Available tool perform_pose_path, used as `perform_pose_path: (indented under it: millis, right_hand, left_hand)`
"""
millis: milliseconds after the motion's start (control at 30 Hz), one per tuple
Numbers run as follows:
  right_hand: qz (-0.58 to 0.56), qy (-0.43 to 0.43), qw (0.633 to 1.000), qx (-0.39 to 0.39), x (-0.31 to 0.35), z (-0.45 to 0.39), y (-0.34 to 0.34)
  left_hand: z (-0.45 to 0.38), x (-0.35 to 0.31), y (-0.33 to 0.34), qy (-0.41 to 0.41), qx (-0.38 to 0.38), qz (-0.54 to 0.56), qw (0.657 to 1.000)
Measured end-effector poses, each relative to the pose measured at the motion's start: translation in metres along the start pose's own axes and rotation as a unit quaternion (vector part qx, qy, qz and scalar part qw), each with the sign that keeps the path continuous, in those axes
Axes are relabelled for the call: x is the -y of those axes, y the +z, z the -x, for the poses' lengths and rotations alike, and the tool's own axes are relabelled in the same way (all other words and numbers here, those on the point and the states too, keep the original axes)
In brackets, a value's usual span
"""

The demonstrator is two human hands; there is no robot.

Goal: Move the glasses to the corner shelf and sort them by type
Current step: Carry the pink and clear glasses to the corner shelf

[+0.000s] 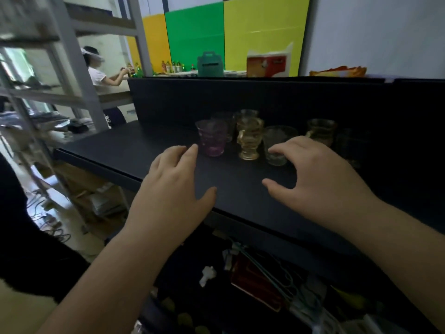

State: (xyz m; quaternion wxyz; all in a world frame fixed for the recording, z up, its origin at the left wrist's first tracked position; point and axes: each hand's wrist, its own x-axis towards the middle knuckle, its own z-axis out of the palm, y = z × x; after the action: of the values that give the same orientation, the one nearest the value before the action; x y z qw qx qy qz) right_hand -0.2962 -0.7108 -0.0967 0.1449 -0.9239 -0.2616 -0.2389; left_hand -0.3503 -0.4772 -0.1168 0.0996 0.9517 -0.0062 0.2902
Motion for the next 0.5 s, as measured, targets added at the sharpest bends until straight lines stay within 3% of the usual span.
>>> perform_pose_path:
  millis: [500]
  right_hand:
    - [0.063,-0.003,0.997,0.034,0.039,-0.133,0.057]
  left_hand:
    - [-0.115,0.142,0.032,0.010,0.025,0.012,1.000]
